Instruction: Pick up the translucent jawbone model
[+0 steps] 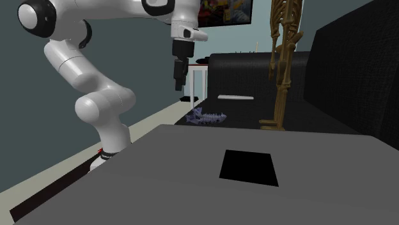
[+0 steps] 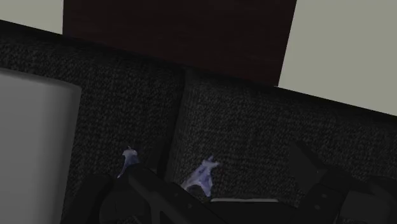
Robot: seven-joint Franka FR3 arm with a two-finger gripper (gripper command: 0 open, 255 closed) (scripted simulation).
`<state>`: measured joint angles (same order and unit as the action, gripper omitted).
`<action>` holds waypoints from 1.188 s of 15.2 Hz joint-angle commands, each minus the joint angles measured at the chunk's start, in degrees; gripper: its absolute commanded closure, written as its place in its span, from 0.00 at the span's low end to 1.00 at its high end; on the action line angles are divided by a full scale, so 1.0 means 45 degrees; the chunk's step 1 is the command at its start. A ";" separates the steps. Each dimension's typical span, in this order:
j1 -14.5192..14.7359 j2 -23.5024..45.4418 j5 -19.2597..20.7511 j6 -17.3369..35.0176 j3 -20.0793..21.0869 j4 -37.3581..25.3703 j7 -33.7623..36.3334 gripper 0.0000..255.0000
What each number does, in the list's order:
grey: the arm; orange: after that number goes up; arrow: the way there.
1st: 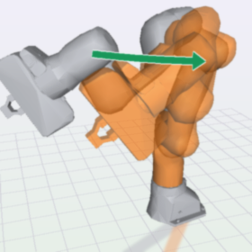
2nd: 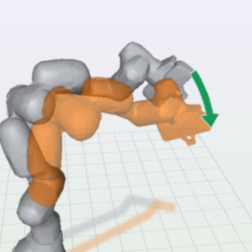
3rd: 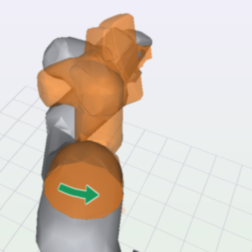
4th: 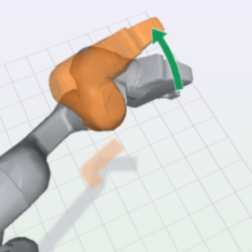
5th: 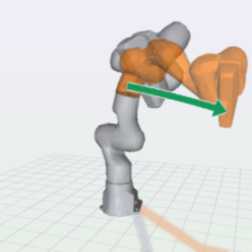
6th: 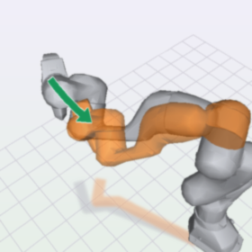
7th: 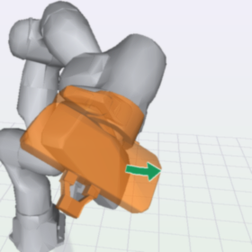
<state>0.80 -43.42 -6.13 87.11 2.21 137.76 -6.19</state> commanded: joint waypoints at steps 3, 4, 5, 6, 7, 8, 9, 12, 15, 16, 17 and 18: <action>-0.0102 0.0654 0.0126 0.0689 -0.0439 -0.0030 -0.0590 0.00; -0.0147 0.1006 0.0170 0.1026 -0.0653 -0.0075 -0.0885 0.00; -0.0184 0.1373 0.0202 0.1356 -0.0868 -0.0139 -0.1178 0.00; -0.0215 0.1755 0.0220 0.1678 -0.1080 -0.0223 -0.1472 0.00; -0.0245 0.2150 0.0222 0.1991 -0.1287 -0.0327 -0.1770 0.00; -0.0268 0.2558 0.0209 0.2293 -0.1491 -0.0451 -0.2068 0.00; -0.0287 0.2977 0.0179 0.2584 -0.1691 -0.0595 -0.2370 0.00; -0.0311 0.3836 0.0070 0.3280 -0.2070 -0.0773 -0.2983 0.00; -0.0315 0.3921 0.0054 0.3805 -0.2080 -0.0328 -0.3057 0.00; -0.0315 0.3956 0.0048 0.3981 -0.2084 -0.0184 -0.3082 0.00; -0.0315 0.3993 0.0042 0.4158 -0.2089 -0.0043 -0.3108 0.00; -0.0314 0.4034 0.0034 0.4336 -0.2094 0.0096 -0.3134 0.00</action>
<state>-0.66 -25.47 -5.90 105.74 -7.24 137.54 -20.23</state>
